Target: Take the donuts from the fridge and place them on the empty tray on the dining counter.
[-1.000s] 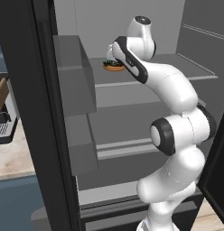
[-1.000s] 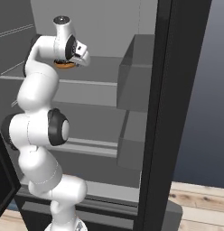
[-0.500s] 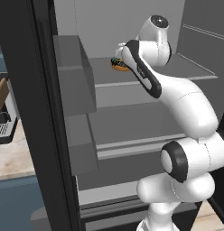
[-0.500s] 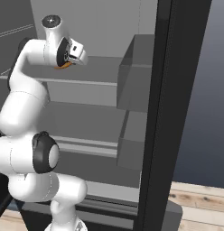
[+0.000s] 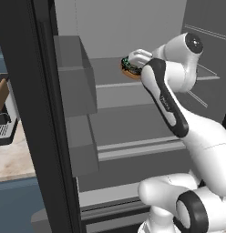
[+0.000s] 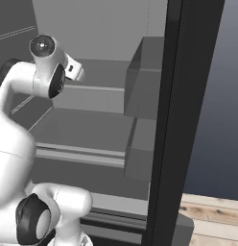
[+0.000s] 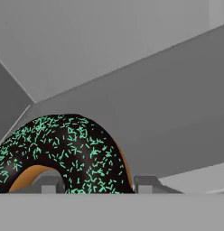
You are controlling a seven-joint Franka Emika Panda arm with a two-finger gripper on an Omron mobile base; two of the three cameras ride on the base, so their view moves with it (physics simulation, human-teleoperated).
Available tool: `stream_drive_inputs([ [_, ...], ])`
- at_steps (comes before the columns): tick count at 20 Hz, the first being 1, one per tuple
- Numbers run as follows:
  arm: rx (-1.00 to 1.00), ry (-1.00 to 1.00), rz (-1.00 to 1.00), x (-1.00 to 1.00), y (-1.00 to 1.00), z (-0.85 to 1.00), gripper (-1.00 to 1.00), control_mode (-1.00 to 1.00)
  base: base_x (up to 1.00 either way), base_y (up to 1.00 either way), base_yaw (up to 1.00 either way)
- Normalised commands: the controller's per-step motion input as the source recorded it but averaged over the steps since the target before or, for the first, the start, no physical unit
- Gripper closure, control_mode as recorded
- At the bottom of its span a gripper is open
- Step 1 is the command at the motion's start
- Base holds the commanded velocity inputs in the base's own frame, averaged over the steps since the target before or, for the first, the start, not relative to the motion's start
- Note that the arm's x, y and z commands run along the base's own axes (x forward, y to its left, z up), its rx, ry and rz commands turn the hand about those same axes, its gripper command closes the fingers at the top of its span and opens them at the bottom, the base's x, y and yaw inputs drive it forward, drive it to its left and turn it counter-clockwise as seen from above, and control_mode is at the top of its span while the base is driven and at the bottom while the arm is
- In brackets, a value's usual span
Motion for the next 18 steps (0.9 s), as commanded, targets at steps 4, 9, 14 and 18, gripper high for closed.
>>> stream_drive_inputs([
  [4,0.01,0.00,0.00,-1.00,-0.04,0.19,1.00,-1.00,0.00,0.00,0.00],
  [9,0.00,0.00,-0.01,-1.00,-0.14,0.04,1.00,-1.00,0.00,0.00,0.00],
  [14,-0.01,0.00,0.00,-1.00,-0.49,0.00,1.00,-1.00,0.00,0.00,0.00],
  [18,-0.01,0.01,0.00,-1.00,-0.52,0.00,1.00,-1.00,0.00,0.00,0.00],
])
